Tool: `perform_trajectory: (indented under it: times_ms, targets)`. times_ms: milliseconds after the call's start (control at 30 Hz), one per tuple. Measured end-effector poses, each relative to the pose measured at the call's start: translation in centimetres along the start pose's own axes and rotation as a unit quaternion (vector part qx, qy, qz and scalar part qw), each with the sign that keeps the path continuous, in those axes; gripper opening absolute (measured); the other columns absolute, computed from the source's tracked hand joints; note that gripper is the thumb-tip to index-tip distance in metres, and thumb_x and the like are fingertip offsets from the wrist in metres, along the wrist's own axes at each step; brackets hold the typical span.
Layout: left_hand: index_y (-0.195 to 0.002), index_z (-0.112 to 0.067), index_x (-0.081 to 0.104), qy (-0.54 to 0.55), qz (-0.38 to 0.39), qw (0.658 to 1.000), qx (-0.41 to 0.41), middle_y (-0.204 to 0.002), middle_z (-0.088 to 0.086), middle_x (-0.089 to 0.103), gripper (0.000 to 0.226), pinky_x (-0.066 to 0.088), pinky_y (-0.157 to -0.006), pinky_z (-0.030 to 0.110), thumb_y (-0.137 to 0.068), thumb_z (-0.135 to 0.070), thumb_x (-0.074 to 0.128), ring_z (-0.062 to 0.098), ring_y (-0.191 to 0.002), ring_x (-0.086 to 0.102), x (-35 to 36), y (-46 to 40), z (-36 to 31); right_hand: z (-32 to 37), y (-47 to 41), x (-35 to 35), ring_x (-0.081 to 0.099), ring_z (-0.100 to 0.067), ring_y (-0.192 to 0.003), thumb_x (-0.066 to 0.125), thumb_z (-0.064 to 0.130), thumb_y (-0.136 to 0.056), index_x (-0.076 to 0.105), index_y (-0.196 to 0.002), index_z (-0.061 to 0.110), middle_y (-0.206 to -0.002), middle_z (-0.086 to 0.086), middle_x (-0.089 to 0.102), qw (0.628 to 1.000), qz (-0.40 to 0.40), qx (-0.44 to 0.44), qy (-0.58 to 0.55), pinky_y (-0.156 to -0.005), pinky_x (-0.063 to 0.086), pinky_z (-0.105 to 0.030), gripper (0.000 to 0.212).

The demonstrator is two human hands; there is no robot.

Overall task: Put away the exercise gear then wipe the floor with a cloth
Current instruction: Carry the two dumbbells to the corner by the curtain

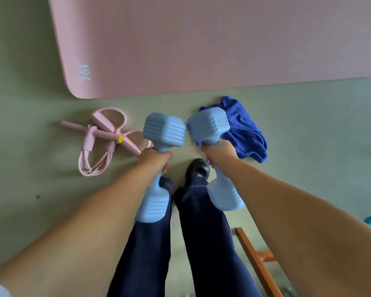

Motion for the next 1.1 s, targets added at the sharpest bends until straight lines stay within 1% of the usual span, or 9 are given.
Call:
perform_trajectory:
  times_ms: [100,267,333,433,567,667,900,1033,1100]
  targets:
    - [-0.064,-0.01,0.046,-0.011,-0.013,1.0,0.009,-0.051,0.008,0.047,0.016,0.036,-0.049,0.024,-0.078,-0.01,0.055,0.022,-0.044,0.042,-2.0,6.3,-1.2,-0.6,6.0,-2.3,0.046,-0.019,-0.051,0.051,0.014,-0.079,0.049,-0.068,0.01,-0.057,-0.003,0.051,1.0,0.005,-0.004,-0.023,-0.062,0.041,-0.03,0.012]
    - [-0.07,-0.01,0.05,-0.058,-0.021,0.997,0.047,-0.053,0.007,0.05,0.01,0.039,-0.052,0.025,-0.077,-0.012,0.057,0.023,-0.046,0.044,-3.9,16.4,-4.1,-0.7,15.7,-6.6,0.043,-0.018,-0.049,0.053,0.016,-0.08,0.049,-0.072,0.011,-0.058,-0.003,0.048,0.997,0.002,-0.021,-0.07,-0.056,0.038,-0.029,0.01]
    - [-0.07,-0.011,0.052,-0.076,-0.007,0.995,0.059,-0.053,0.007,0.05,0.008,0.04,-0.056,0.028,-0.07,-0.017,0.058,0.024,-0.049,0.046,-4.0,19.8,-4.8,-0.9,19.6,-8.4,0.042,-0.019,-0.049,0.053,0.015,-0.08,0.048,-0.068,0.011,-0.056,-0.004,0.047,0.996,-0.006,-0.031,-0.079,-0.059,0.037,-0.031,0.014]
    - [-0.067,-0.011,0.053,-0.114,0.011,0.991,0.066,-0.05,0.006,0.05,0.014,0.039,-0.061,0.032,-0.059,-0.023,0.055,0.024,-0.053,0.046,-3.6,22.4,-5.5,-1.5,23.4,-10.5,0.039,-0.02,-0.047,0.053,0.014,-0.081,0.046,-0.063,0.011,-0.053,-0.004,0.045,0.993,-0.024,-0.039,-0.105,-0.057,0.036,-0.03,0.019]
    - [-0.074,-0.01,0.054,-0.151,0.022,0.984,0.092,-0.052,0.005,0.05,0.01,0.04,-0.06,0.028,-0.068,-0.018,0.058,0.022,-0.046,0.043,-2.2,26.7,-6.9,-4.6,27.3,-13.1,0.039,-0.019,-0.047,0.05,0.012,-0.08,0.045,-0.065,0.012,-0.056,-0.004,0.046,0.991,-0.052,-0.014,-0.124,-0.05,0.035,-0.025,0.016]
    - [-0.073,-0.01,0.054,-0.191,0.038,0.972,0.128,-0.053,0.007,0.049,0.006,0.037,-0.053,0.024,-0.077,-0.012,0.058,0.022,-0.044,0.041,-0.5,29.2,-8.5,-7.8,29.2,-15.1,0.04,-0.019,-0.047,0.053,0.013,-0.08,0.047,-0.067,0.011,-0.06,-0.005,0.048,0.986,-0.07,-0.004,-0.148,-0.046,0.034,-0.022,0.014]
    - [-0.07,-0.011,0.052,-0.332,0.077,0.92,0.193,-0.057,0.007,0.047,0.011,0.033,-0.048,0.023,-0.08,-0.012,0.059,0.02,-0.049,0.038,6.0,33.1,-13.3,-16.6,32.3,-21.1,0.043,-0.021,-0.048,0.054,0.017,-0.078,0.051,-0.068,0.01,-0.06,-0.006,0.05,0.971,-0.134,0.035,-0.193,-0.05,0.037,-0.025,0.013]
    - [-0.071,-0.012,0.054,-0.42,0.079,0.872,0.237,-0.052,0.006,0.048,0.008,0.038,-0.055,0.026,-0.077,-0.016,0.057,0.022,-0.047,0.041,12.0,35.2,-16.9,-22.1,32.8,-24.4,0.041,-0.022,-0.053,0.056,0.019,-0.079,0.048,-0.061,0.012,-0.059,-0.004,0.047,0.948,-0.157,0.072,-0.269,-0.057,0.037,-0.029,0.021]
    - [-0.068,-0.013,0.052,-0.456,0.088,0.847,0.26,-0.05,0.006,0.048,0.01,0.039,-0.055,0.027,-0.077,-0.015,0.056,0.023,-0.046,0.042,15.8,36.5,-18.7,-24.5,32.4,-26.2,0.04,-0.022,-0.052,0.055,0.016,-0.079,0.05,-0.058,0.012,-0.058,-0.005,0.047,0.934,-0.16,0.08,-0.308,-0.055,0.035,-0.028,0.022]
Point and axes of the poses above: each hand's wrist, its own y-axis away from the middle knuckle, its own x-axis out of the palm, z = x × y, the point moved 9 cm from there along -y, towards the middle knuckle
